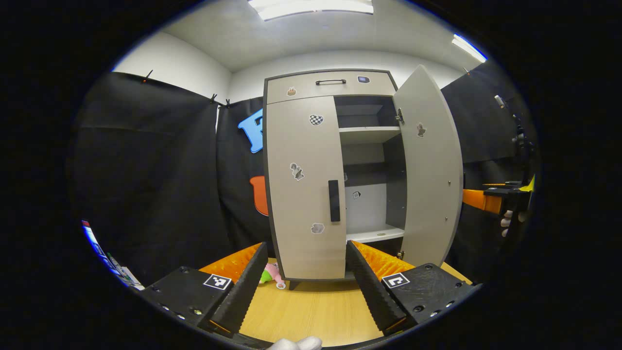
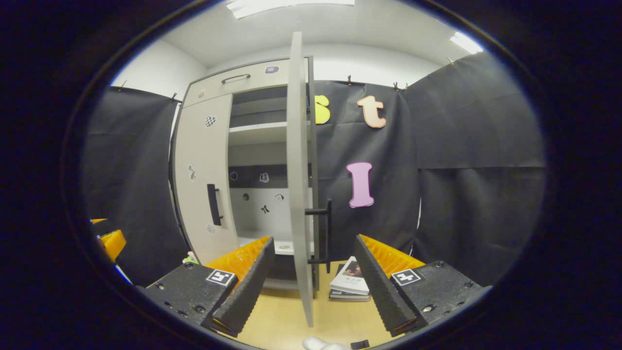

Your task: Open the right door of the double-door shoe cabinet with the right hand, and open the left door with the left hand.

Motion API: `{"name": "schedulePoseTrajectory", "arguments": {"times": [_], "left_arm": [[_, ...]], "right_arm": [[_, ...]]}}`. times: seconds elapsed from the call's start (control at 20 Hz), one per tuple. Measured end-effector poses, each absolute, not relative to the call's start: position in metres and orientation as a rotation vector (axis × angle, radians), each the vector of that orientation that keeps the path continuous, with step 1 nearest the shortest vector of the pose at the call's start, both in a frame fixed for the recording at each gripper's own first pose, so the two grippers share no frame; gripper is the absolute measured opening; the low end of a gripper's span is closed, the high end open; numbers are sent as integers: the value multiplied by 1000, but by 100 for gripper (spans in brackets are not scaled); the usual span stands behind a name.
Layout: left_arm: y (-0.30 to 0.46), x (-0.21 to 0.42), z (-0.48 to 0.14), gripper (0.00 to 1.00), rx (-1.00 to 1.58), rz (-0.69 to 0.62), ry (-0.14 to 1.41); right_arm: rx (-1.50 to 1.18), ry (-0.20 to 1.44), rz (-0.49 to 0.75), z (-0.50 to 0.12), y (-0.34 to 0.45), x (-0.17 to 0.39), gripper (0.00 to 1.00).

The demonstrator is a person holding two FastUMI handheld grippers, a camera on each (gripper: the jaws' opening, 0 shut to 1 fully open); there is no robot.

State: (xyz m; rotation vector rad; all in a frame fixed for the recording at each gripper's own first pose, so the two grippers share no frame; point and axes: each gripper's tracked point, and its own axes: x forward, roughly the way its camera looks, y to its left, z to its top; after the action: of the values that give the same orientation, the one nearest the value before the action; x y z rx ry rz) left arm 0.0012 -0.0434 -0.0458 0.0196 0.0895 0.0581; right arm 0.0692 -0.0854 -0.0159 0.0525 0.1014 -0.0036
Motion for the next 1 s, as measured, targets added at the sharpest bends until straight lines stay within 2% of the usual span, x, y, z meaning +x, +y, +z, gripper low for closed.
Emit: {"name": "schedulePoseTrajectory", "arguments": {"times": [0.35,0.55,0.9,1.0], "left_arm": [[-24,39,-65,96,12,-3,99],[-26,67,-66,96,-10,-42,82],[-60,153,-50,96,-48,-117,33],[-70,179,-44,100,-51,-123,15]], "right_arm": [[51,148,6,-51,-18,30,100],[62,157,-23,-52,-14,23,99],[38,126,-106,-35,-28,13,100],[34,121,-132,-33,-36,10,100]]}}
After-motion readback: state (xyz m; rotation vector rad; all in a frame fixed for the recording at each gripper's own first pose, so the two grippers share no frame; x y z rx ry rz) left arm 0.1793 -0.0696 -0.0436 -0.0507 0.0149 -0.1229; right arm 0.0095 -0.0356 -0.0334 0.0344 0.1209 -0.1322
